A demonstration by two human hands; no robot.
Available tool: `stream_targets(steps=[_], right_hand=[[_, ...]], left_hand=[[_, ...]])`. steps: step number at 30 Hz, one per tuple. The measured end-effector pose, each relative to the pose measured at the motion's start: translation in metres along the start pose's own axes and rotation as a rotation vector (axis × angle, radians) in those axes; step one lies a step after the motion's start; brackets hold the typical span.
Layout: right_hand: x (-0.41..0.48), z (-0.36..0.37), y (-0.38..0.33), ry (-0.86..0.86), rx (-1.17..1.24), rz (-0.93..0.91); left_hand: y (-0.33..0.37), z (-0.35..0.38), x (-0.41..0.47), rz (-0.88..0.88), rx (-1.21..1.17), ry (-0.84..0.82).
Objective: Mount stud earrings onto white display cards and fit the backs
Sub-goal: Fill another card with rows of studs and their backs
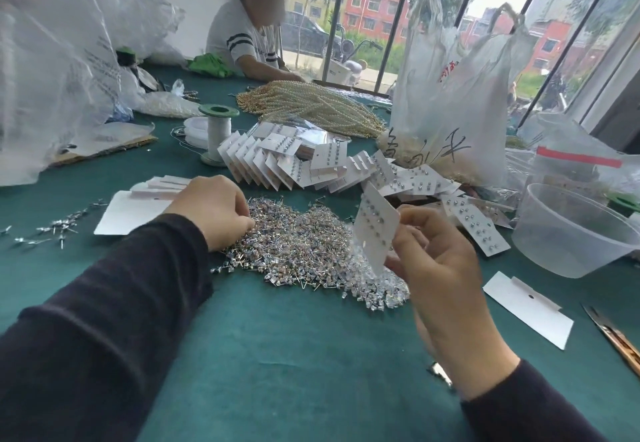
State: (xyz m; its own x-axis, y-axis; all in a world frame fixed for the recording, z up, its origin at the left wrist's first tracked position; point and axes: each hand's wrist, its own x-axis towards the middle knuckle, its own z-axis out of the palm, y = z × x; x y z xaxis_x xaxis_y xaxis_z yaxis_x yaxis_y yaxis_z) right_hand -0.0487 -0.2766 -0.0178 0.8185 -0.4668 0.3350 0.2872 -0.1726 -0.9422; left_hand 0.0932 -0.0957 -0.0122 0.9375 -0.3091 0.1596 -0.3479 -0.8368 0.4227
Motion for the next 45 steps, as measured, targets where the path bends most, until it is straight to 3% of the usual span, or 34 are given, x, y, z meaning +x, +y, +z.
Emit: stream_targets(steps=[6, 12, 32, 39, 45], right_hand=[[0.001, -0.003, -0.007, -0.155, 0.506, 0.351], [0.004, -0.008, -0.004, -0.262, 0.685, 0.532], [0.005, -0.009, -0.001, -0.394, 0.761, 0.623], [0.005, -0.009, -0.001, -0.386, 0.764, 0.638], [0.005, -0.010, -0.001, -0.403, 0.801, 0.637]], left_hand=[[0.001, 0.002, 0.001, 0.026, -0.018, 0.009], [0.004, 0.007, 0.002, 0.043, -0.036, -0.026], [0.007, 0.008, 0.002, 0.077, -0.117, 0.117], [0.008, 0.011, 0.002, 0.098, -0.047, 0.083], [0.007, 0.008, 0.000, 0.134, 0.032, -0.045]])
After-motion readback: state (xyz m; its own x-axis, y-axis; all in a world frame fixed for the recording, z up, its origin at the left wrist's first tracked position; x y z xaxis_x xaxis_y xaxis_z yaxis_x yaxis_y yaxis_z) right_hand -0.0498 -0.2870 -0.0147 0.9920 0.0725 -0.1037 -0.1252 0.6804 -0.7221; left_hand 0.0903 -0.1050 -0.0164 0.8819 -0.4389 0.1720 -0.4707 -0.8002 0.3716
